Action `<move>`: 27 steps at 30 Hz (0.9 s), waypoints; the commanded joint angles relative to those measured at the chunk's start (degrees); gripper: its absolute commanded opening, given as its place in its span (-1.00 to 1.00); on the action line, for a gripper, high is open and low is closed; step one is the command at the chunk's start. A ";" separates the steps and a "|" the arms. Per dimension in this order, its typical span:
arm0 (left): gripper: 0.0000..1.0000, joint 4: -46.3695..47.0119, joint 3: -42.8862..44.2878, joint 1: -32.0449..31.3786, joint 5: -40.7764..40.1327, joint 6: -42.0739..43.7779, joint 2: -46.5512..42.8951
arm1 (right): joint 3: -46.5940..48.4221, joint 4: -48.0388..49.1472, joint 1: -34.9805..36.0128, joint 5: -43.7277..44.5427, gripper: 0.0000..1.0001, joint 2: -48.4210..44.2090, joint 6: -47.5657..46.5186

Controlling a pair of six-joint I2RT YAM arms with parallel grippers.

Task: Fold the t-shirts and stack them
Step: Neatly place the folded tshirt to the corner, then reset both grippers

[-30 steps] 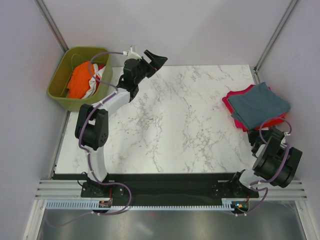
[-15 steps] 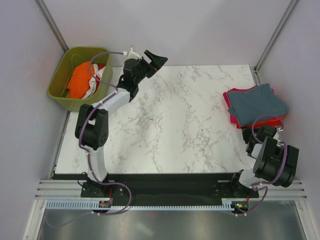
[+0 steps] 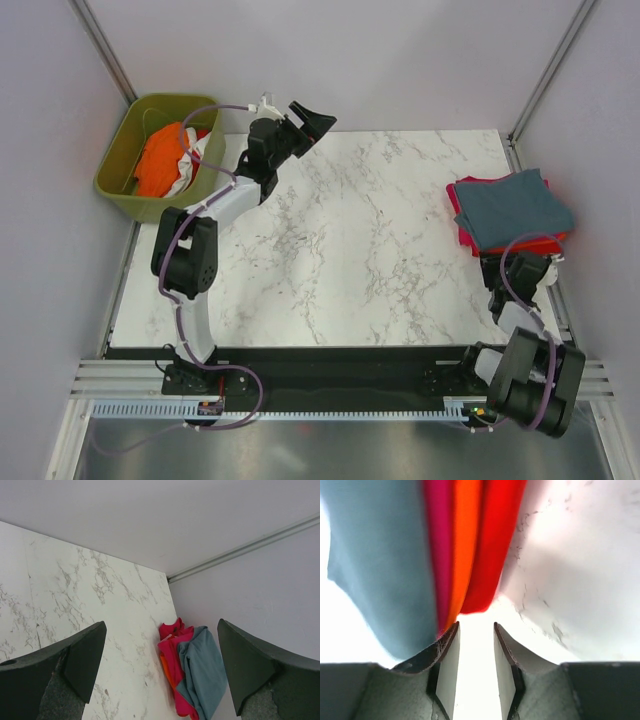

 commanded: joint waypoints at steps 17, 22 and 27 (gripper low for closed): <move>1.00 -5.76 -7.91 -0.89 -3.07 3.01 -12.43 | 33.07 -38.29 17.15 9.44 -0.86 -1.77 -30.69; 1.00 -14.18 -11.17 -0.80 -4.91 8.02 -20.15 | 47.57 -42.94 26.81 14.11 -1.00 17.83 -37.01; 1.00 -16.66 -18.54 -0.80 -6.93 10.48 -26.67 | 58.19 -45.05 32.37 23.67 -1.00 29.37 -39.48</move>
